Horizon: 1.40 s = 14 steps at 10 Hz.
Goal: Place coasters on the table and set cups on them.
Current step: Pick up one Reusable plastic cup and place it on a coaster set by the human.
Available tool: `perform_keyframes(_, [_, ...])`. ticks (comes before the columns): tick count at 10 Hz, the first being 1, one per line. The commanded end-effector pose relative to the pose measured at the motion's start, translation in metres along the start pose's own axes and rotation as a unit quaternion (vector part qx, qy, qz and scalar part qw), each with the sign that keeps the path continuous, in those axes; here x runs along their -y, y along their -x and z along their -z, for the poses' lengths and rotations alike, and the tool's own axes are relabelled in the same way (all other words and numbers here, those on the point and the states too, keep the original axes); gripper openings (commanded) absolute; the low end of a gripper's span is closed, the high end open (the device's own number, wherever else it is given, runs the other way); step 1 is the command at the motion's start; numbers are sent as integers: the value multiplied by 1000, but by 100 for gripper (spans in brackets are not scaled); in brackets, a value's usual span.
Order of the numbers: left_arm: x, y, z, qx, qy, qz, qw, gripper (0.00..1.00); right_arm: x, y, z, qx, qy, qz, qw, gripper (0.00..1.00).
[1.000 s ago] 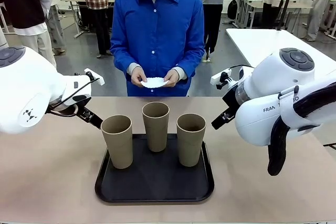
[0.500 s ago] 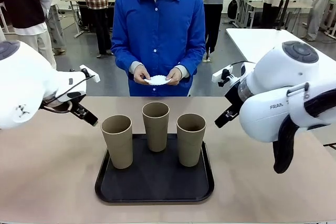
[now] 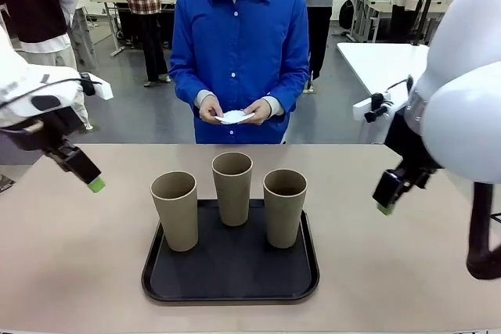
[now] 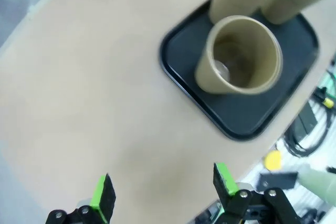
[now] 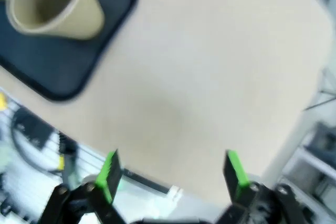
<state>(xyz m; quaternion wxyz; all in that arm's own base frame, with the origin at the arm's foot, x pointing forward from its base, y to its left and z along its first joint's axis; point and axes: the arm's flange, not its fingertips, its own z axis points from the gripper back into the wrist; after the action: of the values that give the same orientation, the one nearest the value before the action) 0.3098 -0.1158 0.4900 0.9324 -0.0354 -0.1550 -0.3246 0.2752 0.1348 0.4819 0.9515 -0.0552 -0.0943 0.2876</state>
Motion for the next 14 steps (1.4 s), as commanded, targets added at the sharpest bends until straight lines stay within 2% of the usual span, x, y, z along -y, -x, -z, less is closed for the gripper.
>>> perform_keyframes(1, [27, 59, 22, 4, -57, -77, 995, 100, -9, 67, 60, -14, 97, -13, 995, 100])
perform_keyframes(2, [0, 0, 0, 0, 0, 0, 1000, 100, 0, 0, 0, 0, 0, 0, 1000, 100])
perform_keyframes(3, [0, 0, 0, 0, 0, 0, 1000, 100, 0, 0, 0, 0, 0, 0, 1000, 100])
perform_keyframes(4, [8, 6, -16, 0, -13, -21, 1000, 100, -1, 9, -6, -16, 28, -2, 999, 100])
perform_keyframes(5, [-16, 14, -19, 87, 123, -38, 988, 100, 25, 17, -2, 38, -165, 17, 985, 100])
perform_keyframes(6, [-46, 31, -31, 165, 239, -65, 955, 100, 60, 41, -7, 111, -359, 39, 926, 100])
perform_keyframes(7, [-75, 54, -40, 235, 348, -100, 902, 100, 97, 66, -3, 164, -497, 99, 846, 100])
perform_keyframes(8, [-106, 74, -29, 267, 445, -125, 845, 100, 136, 85, 16, 185, -585, 149, 776, 100])
perform_keyframes(9, [-128, 90, -11, 251, 494, -168, 815, 100, 161, 95, 36, 176, -624, 185, 738, 100])
perform_keyframes(10, [-135, 113, 10, 232, 521, -203, 796, 100, 180, 106, 52, 170, -654, 206, 708, 100])
perform_keyframes(11, [-150, 130, 23, 205, 558, -210, 776, 100, 193, 113, 63, 173, -673, 219, 685, 100])
perform_keyframes(12, [-155, 142, 29, 177, 567, -208, 777, 100, 204, 122, 70, 169, -687, 231, 668, 100])
perform_keyframes(13, [-153, 150, 26, 179, 563, -234, 772, 100, 214, 132, 72, 183, -695, 242, 652, 100])
perform_keyframes(14, [-143, 156, 21, 182, 557, -235, 775, 100, 222, 142, 75, 193, -698, 250, 642, 100])
